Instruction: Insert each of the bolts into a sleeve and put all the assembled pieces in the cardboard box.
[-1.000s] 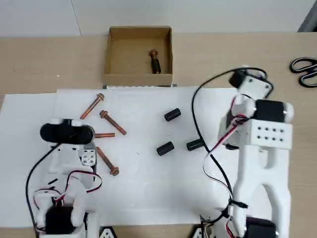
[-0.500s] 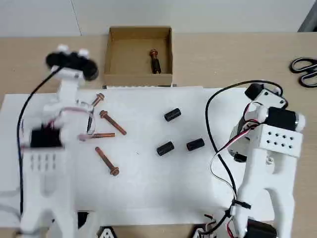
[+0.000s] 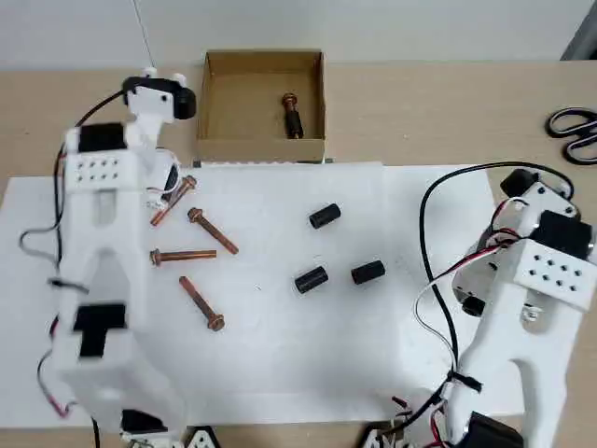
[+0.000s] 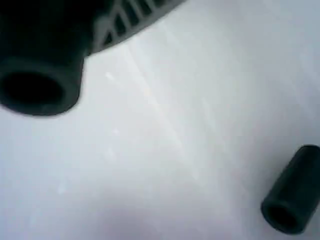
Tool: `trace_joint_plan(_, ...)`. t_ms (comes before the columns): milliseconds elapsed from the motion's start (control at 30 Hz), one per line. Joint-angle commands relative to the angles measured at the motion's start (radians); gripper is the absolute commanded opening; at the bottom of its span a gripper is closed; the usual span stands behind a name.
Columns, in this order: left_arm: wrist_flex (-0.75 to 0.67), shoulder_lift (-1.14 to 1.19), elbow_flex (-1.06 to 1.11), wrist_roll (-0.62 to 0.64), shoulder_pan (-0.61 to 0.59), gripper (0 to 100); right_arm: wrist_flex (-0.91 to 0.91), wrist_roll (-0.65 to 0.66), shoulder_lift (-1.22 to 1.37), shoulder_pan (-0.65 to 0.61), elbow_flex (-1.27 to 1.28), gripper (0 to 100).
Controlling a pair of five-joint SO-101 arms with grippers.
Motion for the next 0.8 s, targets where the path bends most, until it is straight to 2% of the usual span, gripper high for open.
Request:
trace_joint_plan(0, 0.089, 0.141, -0.251, -0.037, -0.005, 3, 0.007, -0.003, -0.036, 0.012, -0.005, 0.4)
trace_joint_plan(133, 0.149, 0.308, -0.473, -0.071, -0.006, 3, 0.007, -0.003, -0.036, 0.012, -0.003, 0.4)
trace_joint_plan(267, 0.149, 0.4, -0.562, -0.097, -0.011, 7, 0.007, -0.003, -0.036, 0.012, -0.002, 0.4)
trace_joint_plan(533, 0.147, 0.436, -0.595, -0.143, -0.011, 10, -0.01, -0.003, -0.038, 0.012, 0.11, 0.4)
trace_joint_plan(767, 0.127, 0.437, -0.59, -0.186, -0.002, 13, -0.033, -0.003, -0.038, -0.007, 0.11, 0.4)
